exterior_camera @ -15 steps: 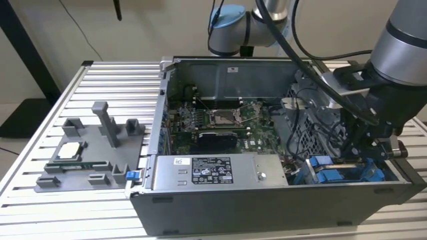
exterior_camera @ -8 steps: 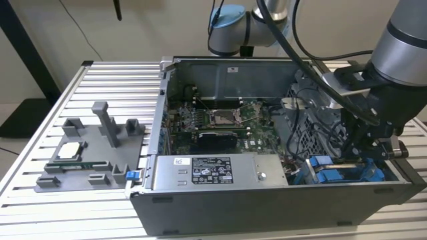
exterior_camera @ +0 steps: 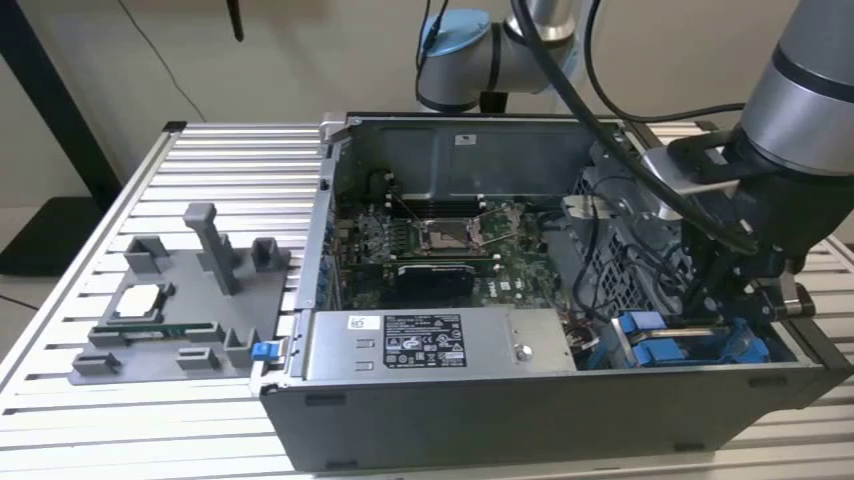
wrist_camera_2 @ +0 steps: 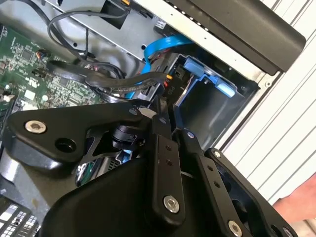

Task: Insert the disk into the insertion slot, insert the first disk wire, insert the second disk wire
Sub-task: 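Insert the second disk wire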

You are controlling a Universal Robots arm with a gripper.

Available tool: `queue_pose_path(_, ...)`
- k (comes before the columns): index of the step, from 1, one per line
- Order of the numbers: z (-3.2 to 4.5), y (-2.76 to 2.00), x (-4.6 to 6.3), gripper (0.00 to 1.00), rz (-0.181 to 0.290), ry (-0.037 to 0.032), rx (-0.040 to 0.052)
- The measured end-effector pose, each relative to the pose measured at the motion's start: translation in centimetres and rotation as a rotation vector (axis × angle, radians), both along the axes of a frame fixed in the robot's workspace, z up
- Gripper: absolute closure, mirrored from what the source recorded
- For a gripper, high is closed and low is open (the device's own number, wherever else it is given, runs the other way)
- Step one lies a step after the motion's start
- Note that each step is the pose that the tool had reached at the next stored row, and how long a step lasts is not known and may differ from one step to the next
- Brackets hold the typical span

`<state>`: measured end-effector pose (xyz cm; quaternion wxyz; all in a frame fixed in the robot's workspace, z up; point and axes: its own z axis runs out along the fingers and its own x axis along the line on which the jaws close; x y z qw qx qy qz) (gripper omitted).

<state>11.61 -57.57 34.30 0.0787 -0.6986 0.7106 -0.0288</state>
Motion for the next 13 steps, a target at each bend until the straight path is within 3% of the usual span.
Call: queue_pose_path(13, -0.37, 0.23, 0.01, 1.00, -0.004, 0.0000, 0.0001)
